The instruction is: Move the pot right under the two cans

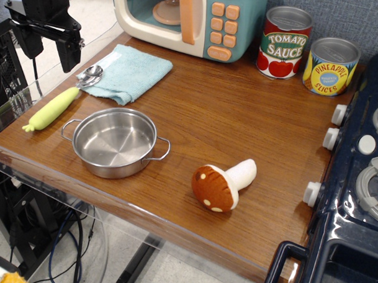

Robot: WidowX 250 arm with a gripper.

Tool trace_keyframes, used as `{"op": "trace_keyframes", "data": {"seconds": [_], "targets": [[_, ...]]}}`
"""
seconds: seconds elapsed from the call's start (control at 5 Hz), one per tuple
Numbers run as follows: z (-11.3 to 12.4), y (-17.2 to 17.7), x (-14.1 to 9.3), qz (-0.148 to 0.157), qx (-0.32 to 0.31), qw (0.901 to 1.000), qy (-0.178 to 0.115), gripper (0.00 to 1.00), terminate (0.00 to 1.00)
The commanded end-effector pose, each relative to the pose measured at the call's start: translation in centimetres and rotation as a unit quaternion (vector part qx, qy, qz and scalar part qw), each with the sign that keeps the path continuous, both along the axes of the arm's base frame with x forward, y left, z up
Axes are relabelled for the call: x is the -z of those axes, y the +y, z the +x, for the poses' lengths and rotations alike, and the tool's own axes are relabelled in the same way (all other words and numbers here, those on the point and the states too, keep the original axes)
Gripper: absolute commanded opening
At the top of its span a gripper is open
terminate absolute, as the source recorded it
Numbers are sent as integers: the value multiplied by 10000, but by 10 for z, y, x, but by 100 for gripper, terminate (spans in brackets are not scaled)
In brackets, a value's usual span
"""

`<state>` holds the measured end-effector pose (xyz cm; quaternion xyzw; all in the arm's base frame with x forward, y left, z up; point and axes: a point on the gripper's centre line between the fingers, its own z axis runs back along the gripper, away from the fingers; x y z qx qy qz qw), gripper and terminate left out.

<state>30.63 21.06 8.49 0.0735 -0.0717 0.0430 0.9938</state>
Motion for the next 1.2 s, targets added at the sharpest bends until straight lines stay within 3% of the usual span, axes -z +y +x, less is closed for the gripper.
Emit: {"op": "trace_keyframes", "data": {"seconds": [0.0,0.2,0.4,0.6,1.0], "targets": [[0,0,0,0,0,10000,0,100,0],[-1,-16,-2,-101,376,9992,-54,100,0],[-5,-28,-7,-458,820,9955,-138,100,0],[-12,-45,-4,-628,1608,9850,2,100,0],[-15,-73,11,-602,2373,9695,136,100,0]]}}
